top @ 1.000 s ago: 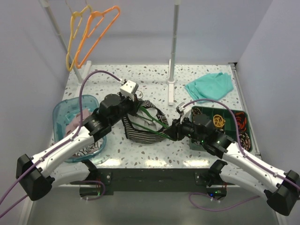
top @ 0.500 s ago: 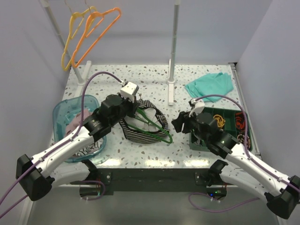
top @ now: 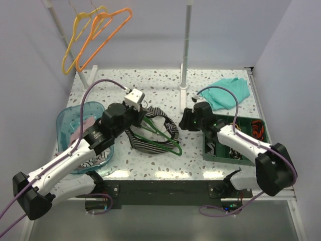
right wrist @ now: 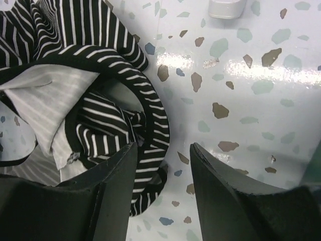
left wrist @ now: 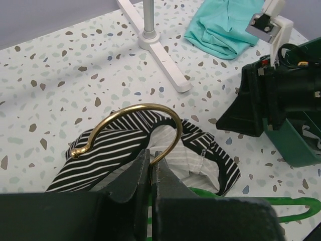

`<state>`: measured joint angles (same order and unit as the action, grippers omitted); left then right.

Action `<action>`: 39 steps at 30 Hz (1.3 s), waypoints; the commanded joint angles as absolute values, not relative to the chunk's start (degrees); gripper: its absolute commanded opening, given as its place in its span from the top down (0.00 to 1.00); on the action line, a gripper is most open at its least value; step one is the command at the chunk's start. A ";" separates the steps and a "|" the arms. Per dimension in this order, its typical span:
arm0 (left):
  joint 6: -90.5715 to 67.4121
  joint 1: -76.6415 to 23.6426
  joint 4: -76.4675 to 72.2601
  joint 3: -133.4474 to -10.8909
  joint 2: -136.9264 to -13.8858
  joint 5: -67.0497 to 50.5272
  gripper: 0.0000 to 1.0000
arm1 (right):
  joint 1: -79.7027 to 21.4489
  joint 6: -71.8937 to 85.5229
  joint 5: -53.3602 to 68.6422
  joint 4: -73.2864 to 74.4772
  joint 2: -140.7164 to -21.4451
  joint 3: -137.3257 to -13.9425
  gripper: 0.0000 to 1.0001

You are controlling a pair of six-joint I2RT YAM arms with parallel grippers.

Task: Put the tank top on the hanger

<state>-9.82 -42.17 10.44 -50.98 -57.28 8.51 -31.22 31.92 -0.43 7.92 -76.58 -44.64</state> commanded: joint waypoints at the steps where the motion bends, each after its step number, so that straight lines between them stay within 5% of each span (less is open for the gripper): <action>1: -8.44 -42.45 8.97 -52.03 -56.25 9.58 1.00 | -30.94 33.31 4.12 1.68 -81.73 -48.25 0.50; 15: -8.88 -42.45 8.88 -53.08 -56.87 10.19 1.00 | -31.11 34.54 5.97 -5.71 -92.46 -46.93 0.55; 21: -9.40 -42.45 8.88 -53.52 -57.04 11.25 1.00 | -31.03 35.07 5.89 -6.77 -90.80 -45.97 0.78; 23: -9.84 -42.36 8.88 -53.61 -57.30 12.65 1.00 | -31.03 34.89 6.06 -5.81 -90.18 -46.32 1.00; 39: -17.84 -42.45 8.09 -56.60 -61.17 30.40 1.00 | -31.11 31.64 -0.78 10.10 -65.49 -41.93 1.00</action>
